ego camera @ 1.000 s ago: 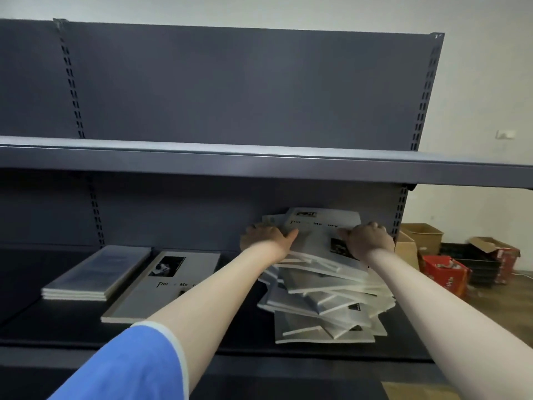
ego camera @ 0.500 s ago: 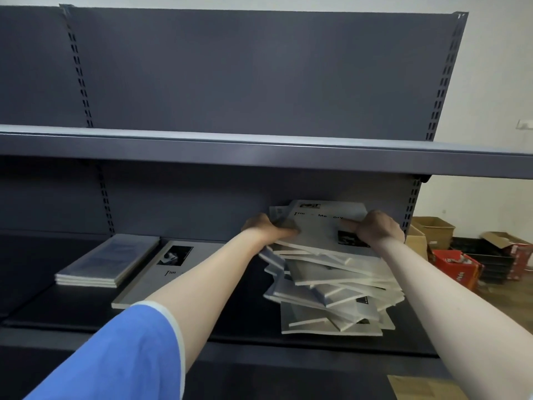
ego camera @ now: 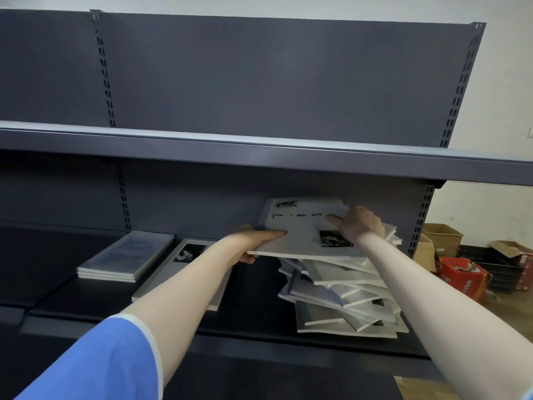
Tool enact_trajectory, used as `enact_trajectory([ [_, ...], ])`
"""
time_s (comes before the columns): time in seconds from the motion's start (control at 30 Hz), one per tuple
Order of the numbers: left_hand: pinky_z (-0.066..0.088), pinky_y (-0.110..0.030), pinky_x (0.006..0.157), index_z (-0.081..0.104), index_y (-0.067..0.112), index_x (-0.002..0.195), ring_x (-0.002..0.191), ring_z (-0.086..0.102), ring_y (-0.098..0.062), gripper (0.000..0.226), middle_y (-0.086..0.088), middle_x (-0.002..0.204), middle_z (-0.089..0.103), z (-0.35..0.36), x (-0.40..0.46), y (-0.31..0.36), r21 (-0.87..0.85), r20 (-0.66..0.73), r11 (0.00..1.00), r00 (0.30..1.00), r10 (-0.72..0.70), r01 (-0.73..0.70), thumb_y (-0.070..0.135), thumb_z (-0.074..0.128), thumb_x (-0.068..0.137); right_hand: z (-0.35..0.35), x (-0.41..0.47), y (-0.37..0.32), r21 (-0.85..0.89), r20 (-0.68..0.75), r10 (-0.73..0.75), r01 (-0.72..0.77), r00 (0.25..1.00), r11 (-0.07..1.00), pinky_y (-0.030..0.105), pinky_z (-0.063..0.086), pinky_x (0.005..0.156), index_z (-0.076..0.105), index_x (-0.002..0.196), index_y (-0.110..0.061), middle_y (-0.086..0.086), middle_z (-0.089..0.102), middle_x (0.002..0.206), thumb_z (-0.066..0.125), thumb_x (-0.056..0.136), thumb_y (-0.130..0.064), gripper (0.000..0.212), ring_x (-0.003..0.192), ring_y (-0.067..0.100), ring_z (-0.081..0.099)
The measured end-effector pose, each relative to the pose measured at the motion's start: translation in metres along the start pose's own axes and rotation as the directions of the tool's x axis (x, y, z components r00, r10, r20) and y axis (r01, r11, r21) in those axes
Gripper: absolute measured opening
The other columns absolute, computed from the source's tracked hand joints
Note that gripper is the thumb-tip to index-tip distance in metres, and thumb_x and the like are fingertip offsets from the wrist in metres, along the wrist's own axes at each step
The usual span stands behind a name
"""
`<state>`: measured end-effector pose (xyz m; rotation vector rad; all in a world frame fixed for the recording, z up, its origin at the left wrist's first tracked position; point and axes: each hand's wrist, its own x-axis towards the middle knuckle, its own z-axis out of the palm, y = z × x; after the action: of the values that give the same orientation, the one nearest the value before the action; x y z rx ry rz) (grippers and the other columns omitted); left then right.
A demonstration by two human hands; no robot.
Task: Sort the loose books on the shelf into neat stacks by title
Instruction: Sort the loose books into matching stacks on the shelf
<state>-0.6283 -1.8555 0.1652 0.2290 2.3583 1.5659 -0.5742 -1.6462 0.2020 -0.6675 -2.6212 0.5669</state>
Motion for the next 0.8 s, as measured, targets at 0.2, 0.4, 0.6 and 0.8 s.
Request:
enact_trajectory([
  [0.2,0.044,-0.021,0.054,0.049,0.012,0.132,0.109,0.058,-0.022,0.077,-0.010,0.133,0.055,-0.039,-0.009,-0.018,0.004,-0.116,1.000,0.993,0.010,-0.009,0.054,0.072,0.072,0.021,-0.013,-0.041,-0.011,0.007,-0.029,0.029,1.000,1.000,0.032,0.041,0.077,0.058,0.119,-0.002,0.014,0.061,0.120,0.049,0.093,-0.054,0.059,0.111,0.032,0.059],
  [0.4,0.045,-0.031,0.081,0.044,0.009,0.135,0.109,0.048,-0.020,0.078,-0.005,0.134,0.050,-0.077,-0.018,-0.041,0.022,-0.208,1.000,0.978,0.017,-0.012,0.053,0.069,0.076,0.048,-0.024,-0.085,-0.012,0.017,-0.065,0.065,0.998,0.998,0.034,0.044,0.076,0.054,0.122,-0.001,0.015,0.062,0.120,0.050,0.092,-0.053,0.060,0.110,0.033,0.059],
  [0.6,0.045,-0.028,0.072,0.048,0.007,0.133,0.104,0.053,-0.020,0.078,-0.003,0.124,0.056,-0.116,-0.021,-0.065,0.076,-0.279,0.997,0.960,-0.001,0.023,0.056,0.068,0.075,0.082,-0.038,-0.123,0.019,0.051,-0.118,0.117,0.992,0.993,0.033,0.042,0.077,0.056,0.120,-0.002,0.014,0.062,0.120,0.049,0.094,-0.050,0.055,0.110,0.033,0.059],
  [0.8,0.043,-0.023,0.080,0.043,0.004,0.133,0.110,0.056,-0.024,0.074,-0.008,0.127,0.057,-0.143,-0.024,-0.097,0.147,-0.308,0.988,0.951,-0.003,0.051,0.047,0.070,0.079,0.133,-0.049,-0.144,0.042,0.109,-0.117,0.113,0.987,0.993,0.032,0.040,0.074,0.057,0.119,-0.004,0.014,0.064,0.116,0.049,0.094,-0.051,0.054,0.107,0.032,0.061],
])
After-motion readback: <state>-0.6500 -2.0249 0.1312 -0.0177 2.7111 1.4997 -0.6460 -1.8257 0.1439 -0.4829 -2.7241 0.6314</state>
